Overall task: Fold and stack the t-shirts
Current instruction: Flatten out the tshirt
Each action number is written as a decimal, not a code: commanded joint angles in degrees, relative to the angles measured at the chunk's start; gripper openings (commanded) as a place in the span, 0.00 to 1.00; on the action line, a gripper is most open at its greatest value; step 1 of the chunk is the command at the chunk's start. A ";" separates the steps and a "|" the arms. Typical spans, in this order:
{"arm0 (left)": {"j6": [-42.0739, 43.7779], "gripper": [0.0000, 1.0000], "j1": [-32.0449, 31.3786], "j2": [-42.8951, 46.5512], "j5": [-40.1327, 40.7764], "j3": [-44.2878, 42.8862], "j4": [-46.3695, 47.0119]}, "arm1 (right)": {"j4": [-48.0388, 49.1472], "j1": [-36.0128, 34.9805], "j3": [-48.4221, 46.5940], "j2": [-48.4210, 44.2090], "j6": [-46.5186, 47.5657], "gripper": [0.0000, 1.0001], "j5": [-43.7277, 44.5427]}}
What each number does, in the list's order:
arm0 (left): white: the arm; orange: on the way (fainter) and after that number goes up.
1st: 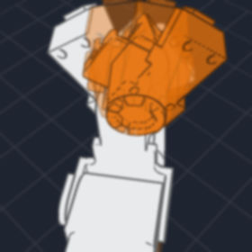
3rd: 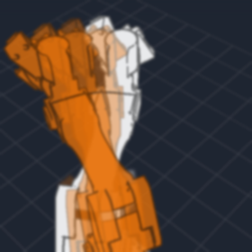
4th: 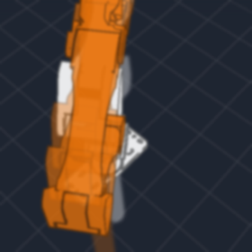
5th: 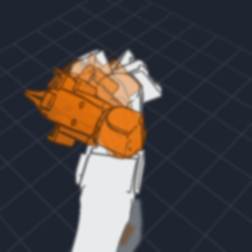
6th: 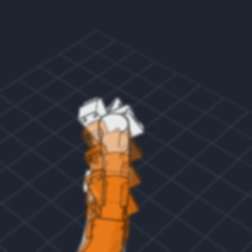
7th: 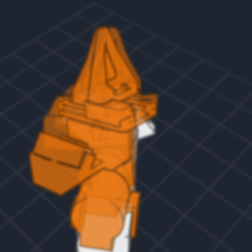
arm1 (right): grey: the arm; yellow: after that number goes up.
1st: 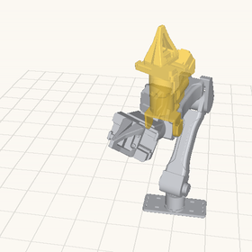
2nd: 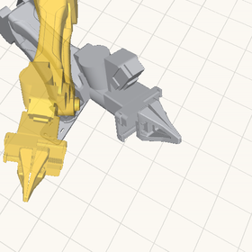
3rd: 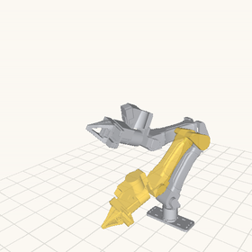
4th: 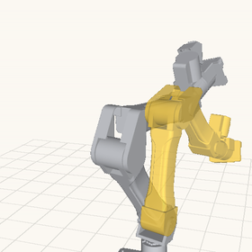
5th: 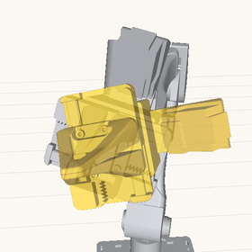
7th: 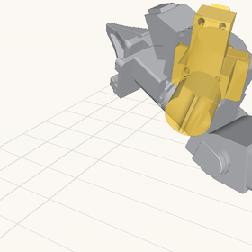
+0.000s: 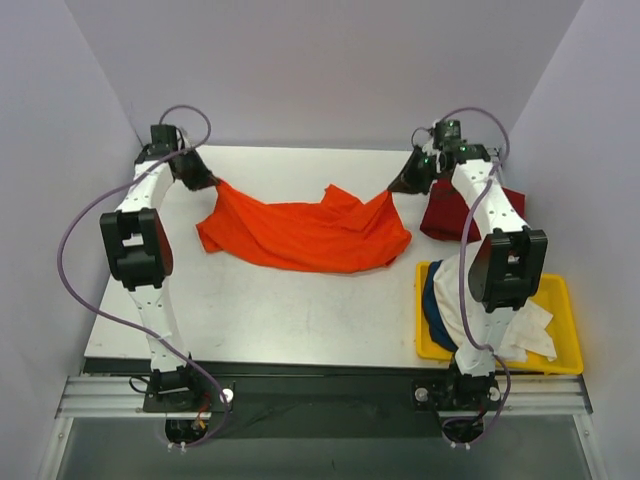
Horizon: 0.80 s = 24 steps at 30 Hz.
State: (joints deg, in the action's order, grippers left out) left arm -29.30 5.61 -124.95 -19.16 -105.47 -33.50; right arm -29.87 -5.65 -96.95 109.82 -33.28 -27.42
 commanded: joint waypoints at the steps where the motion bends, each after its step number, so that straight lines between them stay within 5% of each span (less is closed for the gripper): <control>1: -6.19 0.00 0.19 1.90 -3.25 -9.83 4.48 | 0.34 1.17 -10.43 -1.98 -2.32 0.00 -1.50; 10: -20.08 0.00 1.51 5.85 -4.49 -22.76 13.36 | 0.77 1.61 -32.32 -2.68 -2.15 0.00 1.05; 19: -22.12 0.00 6.60 20.78 -3.43 -16.53 21.71 | 10.26 1.96 -28.49 -16.29 3.04 0.00 6.41; 24: -21.59 0.00 9.07 33.78 -1.68 -6.08 26.28 | 16.94 1.96 -23.48 -26.47 5.94 0.00 9.66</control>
State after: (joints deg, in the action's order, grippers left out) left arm -50.78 13.52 -99.44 -22.44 -115.20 -14.68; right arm -22.83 -4.12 -121.56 91.37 -30.65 -21.19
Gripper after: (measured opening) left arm 0.074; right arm 0.026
